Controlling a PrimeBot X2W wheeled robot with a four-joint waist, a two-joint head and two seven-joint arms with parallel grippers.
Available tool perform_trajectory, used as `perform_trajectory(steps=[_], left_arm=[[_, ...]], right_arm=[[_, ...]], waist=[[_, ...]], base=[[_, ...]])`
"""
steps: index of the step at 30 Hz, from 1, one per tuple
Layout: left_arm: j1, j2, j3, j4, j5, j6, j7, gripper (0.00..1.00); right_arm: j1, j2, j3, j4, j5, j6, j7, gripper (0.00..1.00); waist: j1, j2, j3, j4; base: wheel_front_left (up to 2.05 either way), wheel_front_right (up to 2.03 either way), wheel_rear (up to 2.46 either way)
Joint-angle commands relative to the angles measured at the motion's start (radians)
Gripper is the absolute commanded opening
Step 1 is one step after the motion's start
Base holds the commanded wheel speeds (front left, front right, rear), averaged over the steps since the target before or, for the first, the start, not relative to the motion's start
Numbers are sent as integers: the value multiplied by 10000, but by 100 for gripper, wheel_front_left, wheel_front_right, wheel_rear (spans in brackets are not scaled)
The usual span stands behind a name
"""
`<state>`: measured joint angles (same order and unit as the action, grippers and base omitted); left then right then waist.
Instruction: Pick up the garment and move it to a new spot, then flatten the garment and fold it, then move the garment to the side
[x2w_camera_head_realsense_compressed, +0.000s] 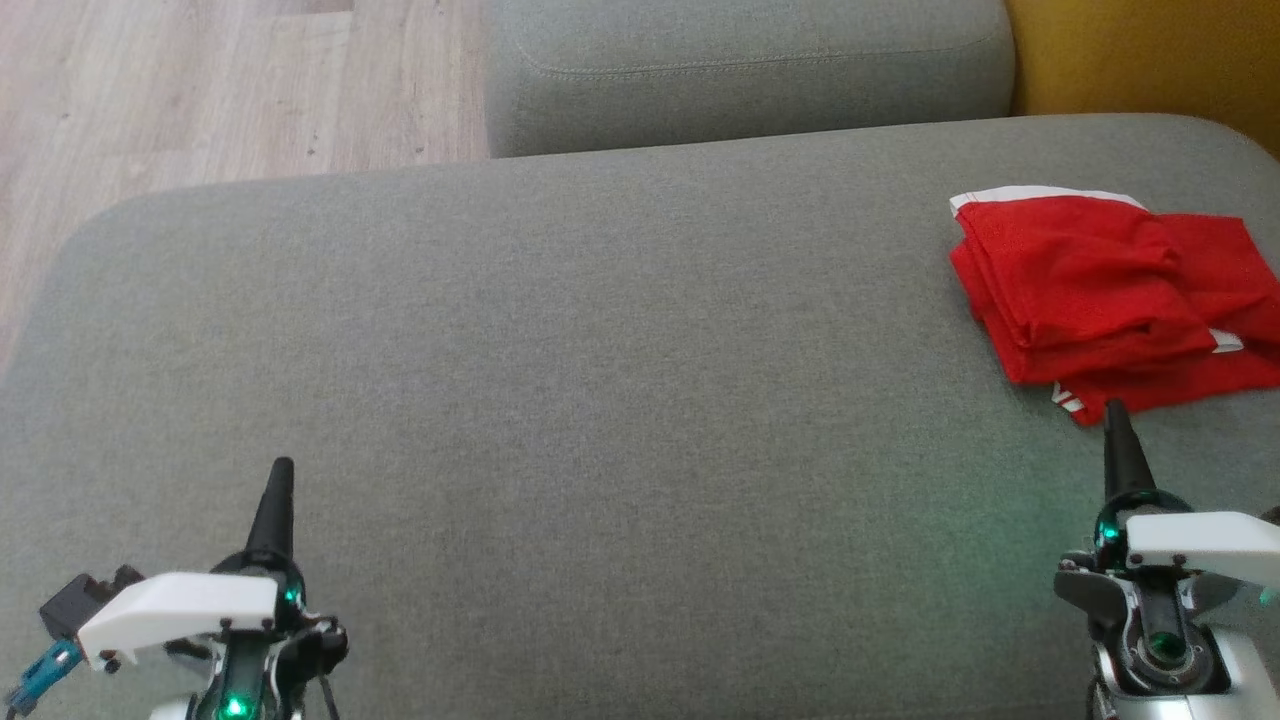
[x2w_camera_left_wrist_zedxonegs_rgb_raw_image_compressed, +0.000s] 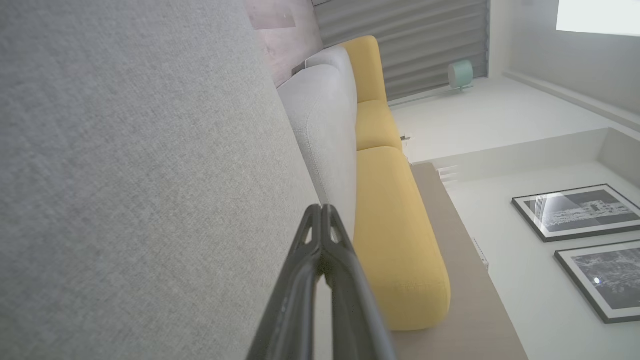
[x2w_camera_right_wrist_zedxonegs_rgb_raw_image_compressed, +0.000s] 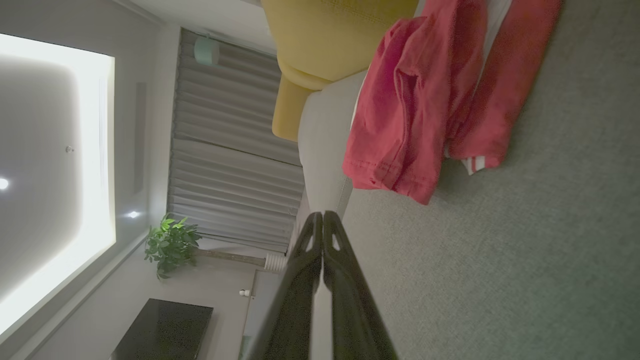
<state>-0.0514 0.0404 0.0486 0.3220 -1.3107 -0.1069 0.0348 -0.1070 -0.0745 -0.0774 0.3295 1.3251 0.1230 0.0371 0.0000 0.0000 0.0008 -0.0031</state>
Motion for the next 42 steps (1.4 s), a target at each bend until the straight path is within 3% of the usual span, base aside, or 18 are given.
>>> perform_trajectory(steps=[1, 24, 42], left_arm=[[-545, 90, 375, -420, -281, -107, 93, 0], [-568, 99, 655, -765, -2976, -238, 787, 0], [-567, 99, 654, -766, -2977, -238, 786, 0]], right_arm=[[-123, 29, 78, -442, 280, 64, 82, 0], [-9, 243, -368, -847, 2832, 77, 764, 0], [-9, 243, -367, -847, 2833, 77, 763, 0]], waist=[[0, 0, 1, 2], [0, 0, 23, 31], [0, 0, 23, 31]], base=[[0, 0, 0], [0, 0, 0], [0, 0, 0]])
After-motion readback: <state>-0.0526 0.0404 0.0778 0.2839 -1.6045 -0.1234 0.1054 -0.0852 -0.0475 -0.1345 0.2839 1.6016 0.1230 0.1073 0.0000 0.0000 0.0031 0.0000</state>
